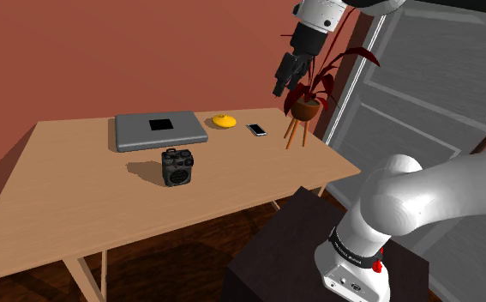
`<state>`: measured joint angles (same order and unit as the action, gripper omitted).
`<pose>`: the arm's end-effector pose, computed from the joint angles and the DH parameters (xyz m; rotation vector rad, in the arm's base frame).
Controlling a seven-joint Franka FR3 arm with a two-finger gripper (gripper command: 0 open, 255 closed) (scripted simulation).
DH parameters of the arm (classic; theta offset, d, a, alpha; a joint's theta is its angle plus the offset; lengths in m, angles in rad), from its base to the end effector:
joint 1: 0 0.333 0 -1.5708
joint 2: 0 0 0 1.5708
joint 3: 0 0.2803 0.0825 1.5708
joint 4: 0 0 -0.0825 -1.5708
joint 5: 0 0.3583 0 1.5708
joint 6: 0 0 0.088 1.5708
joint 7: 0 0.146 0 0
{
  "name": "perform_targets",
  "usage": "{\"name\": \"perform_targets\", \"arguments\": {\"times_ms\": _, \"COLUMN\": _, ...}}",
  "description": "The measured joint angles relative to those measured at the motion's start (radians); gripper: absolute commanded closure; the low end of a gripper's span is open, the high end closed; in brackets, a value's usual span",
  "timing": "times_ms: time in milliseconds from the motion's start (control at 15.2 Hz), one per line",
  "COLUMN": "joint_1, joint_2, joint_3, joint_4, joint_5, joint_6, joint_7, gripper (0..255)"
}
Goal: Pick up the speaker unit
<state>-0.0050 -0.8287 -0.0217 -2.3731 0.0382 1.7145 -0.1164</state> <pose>0.3166 -0.0046 0.5463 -3.0842 -0.1437 -0.2681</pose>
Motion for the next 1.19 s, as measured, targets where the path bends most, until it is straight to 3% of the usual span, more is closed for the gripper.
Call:
{"name": "perform_targets", "arguments": {"times_ms": 198, "joint_1": 0.01, "joint_2": 0.02, "joint_3": -0.018, "joint_4": -0.021, "joint_5": 0.001, "joint_6": 0.041, "joint_7": -0.036, "gripper": 0}}
{"name": "perform_targets", "arguments": {"times_ms": 594, "joint_1": 0.067, "joint_2": 0.197, "joint_3": -0.094, "joint_4": -0.043, "joint_5": 0.024, "joint_6": 0.24, "joint_7": -0.211, "gripper": 0}}
{"name": "perform_targets", "arguments": {"times_ms": 1188, "joint_1": 0.182, "joint_2": 0.512, "joint_3": -0.192, "joint_4": 0.017, "joint_5": 0.141, "joint_6": 0.477, "joint_7": -0.512, "gripper": 0}}
